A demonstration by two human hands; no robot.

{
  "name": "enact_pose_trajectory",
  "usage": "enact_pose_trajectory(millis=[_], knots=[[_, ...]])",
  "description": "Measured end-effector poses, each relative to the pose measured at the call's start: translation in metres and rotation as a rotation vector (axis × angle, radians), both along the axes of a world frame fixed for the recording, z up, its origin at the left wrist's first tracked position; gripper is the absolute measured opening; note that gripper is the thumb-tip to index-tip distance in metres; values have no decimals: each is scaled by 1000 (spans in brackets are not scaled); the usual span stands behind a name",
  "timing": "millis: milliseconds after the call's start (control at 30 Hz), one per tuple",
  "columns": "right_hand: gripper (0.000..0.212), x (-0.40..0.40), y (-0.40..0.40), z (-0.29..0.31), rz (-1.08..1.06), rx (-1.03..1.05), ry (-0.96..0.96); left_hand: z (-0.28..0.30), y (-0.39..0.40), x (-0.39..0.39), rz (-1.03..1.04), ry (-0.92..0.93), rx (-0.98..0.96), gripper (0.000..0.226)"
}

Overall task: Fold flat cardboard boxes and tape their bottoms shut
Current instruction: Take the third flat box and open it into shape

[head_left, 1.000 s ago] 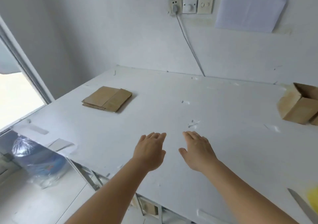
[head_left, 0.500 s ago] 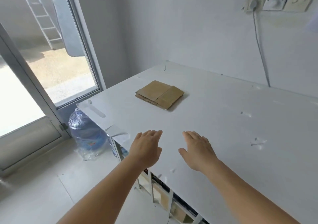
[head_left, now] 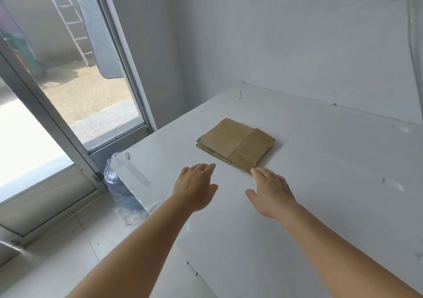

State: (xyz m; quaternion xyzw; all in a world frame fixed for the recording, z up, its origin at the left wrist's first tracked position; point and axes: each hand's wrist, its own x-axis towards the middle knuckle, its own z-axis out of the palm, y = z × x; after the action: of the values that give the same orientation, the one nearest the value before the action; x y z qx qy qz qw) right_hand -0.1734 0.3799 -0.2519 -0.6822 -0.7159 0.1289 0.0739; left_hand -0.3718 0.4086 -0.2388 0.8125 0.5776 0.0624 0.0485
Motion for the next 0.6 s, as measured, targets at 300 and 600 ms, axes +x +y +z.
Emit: enact_pose_trajectory(millis=[300,600], knots=[[57,-8,78,-19,-197,-33,14,-20,116,-11,-97,-7,-34,58],[69,-32,132,-42,-577,-149,85,-54,220,-22,-208,-26,-154,56]])
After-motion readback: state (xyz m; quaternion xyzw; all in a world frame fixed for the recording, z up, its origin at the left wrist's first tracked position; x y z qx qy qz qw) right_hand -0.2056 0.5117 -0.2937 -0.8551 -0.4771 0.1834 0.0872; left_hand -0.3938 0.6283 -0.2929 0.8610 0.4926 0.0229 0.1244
